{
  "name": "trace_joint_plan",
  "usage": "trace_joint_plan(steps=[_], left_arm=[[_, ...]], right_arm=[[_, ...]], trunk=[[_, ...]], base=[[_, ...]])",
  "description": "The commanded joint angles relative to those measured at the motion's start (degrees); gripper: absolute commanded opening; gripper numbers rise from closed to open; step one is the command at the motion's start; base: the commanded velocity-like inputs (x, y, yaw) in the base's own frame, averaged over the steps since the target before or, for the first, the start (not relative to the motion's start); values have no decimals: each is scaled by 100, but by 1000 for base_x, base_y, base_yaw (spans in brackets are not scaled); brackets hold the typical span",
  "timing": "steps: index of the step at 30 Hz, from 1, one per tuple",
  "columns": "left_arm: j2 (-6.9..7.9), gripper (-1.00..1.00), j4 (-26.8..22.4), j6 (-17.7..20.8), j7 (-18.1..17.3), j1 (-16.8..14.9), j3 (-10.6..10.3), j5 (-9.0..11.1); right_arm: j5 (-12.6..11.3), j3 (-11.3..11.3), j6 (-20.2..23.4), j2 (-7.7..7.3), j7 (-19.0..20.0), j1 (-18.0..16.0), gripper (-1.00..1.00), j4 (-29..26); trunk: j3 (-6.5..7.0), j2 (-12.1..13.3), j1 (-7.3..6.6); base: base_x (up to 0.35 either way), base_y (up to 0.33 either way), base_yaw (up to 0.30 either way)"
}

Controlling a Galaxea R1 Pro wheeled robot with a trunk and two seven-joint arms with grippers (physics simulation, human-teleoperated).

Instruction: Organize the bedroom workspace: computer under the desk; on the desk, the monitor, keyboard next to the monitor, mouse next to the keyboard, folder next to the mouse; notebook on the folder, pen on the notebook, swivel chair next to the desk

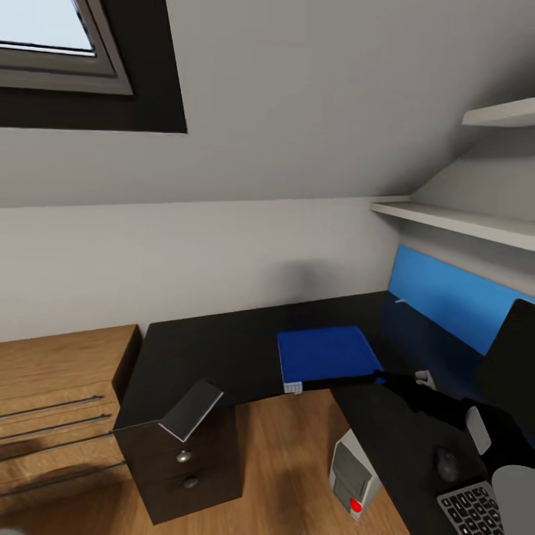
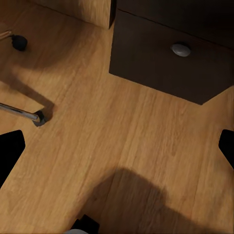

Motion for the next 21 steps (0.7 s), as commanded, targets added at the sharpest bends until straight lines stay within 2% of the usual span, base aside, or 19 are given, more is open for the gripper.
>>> trace_joint_plan(steps=[1, 21], left_arm=[[-1, 100, 1, -13, 2, -3, 17, -16], [-1, 100, 1, -13, 2, -3, 17, -18]], right_arm=[[-15, -12, 32, 0, 4, -6, -100, 3], [-16, -13, 23, -3, 11, -6, -100, 3]], trunk=[[-9, -8, 1], [-9, -8, 1]], base=[[0, 0, -51], [0, 0, -6]])
